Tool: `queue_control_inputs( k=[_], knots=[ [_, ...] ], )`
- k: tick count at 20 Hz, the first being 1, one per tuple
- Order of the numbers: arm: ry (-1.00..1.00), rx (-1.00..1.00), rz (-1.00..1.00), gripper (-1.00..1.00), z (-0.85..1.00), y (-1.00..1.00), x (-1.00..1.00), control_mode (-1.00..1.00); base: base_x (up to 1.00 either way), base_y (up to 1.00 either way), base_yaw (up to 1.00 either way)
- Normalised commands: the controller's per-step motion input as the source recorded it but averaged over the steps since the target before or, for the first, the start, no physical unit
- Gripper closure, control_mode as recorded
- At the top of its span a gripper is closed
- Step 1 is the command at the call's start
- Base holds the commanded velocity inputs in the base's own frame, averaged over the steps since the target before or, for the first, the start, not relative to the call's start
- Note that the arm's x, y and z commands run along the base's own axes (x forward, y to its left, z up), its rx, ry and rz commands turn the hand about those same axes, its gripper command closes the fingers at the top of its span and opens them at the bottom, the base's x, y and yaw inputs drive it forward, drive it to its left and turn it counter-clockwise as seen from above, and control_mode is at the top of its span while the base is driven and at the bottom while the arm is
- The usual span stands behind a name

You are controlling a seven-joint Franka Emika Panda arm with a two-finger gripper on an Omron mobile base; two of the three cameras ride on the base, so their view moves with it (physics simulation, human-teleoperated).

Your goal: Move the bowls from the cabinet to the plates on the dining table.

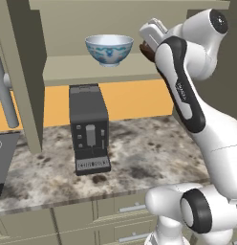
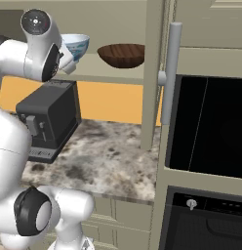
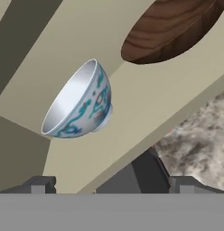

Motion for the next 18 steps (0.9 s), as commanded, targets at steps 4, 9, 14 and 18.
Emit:
queue_control_inputs(
  k=[4, 9, 14, 18],
  knots=[
    [0.00, 0.00, 0.00, -1.00, 0.00, 0.01, 0.38, -1.00, 0.00, 0.00, 0.00],
    [0.02, 0.00, 0.00, -1.00, 0.00, 0.11, 0.26, -1.00, 0.00, 0.00, 0.00],
    [0.04, 0.00, 0.00, -1.00, 0.00, 0.14, 0.21, -1.00, 0.00, 0.00, 0.00],
    [0.00, 0.00, 0.00, -1.00, 0.00, 0.00, 0.33, -1.00, 0.00, 0.00, 0.00]
  ],
)
